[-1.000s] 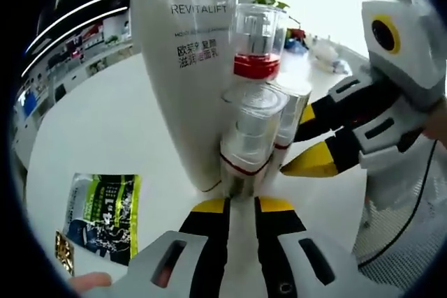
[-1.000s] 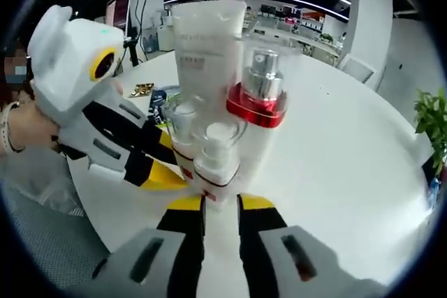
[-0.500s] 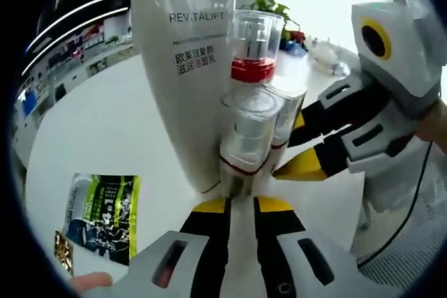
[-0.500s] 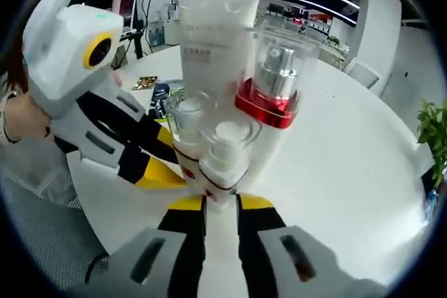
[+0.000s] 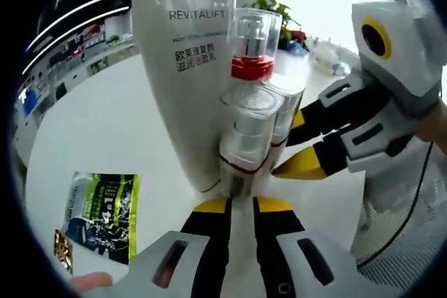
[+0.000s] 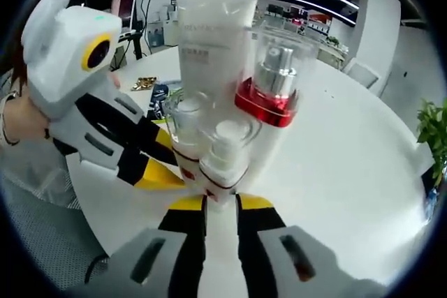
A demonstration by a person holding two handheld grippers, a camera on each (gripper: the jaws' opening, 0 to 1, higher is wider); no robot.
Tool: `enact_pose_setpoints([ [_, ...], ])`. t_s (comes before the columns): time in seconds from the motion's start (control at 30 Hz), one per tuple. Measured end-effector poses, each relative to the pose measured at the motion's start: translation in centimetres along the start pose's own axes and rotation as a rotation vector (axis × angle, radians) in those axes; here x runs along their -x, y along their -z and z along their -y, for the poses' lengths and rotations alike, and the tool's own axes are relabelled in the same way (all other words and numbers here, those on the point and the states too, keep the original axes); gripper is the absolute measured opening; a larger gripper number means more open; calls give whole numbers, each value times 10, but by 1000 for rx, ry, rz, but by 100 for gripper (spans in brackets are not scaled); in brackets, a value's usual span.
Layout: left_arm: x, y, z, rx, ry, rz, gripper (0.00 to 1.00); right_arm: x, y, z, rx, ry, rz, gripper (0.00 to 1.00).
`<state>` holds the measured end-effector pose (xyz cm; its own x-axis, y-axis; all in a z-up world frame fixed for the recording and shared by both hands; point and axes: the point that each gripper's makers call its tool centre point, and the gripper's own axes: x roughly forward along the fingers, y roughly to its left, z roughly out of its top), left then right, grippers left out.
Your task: Arrange the skincare products in the storage area until every visible bottle or jar stands upright without overlapping.
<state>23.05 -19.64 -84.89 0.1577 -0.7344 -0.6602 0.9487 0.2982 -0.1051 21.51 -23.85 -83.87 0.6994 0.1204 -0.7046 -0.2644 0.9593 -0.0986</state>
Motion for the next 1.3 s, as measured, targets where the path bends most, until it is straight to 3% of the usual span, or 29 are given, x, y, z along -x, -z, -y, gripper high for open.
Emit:
enact_pose_setpoints([
  [0.4, 2, 1, 0, 4, -4, 3, 10, 3, -1, 0, -18, 16, 5, 19],
  [0.77, 19, -2, 0, 27, -10, 25, 14, 17, -2, -6, 6, 45, 2, 32],
  [0.93, 32, 1, 1, 56, -3, 15, 22, 31, -13, -8, -26, 41, 60, 39],
  [1.3, 56, -9, -4, 57, -25, 30, 43, 54, -21, -22, 48, 35, 69, 56],
])
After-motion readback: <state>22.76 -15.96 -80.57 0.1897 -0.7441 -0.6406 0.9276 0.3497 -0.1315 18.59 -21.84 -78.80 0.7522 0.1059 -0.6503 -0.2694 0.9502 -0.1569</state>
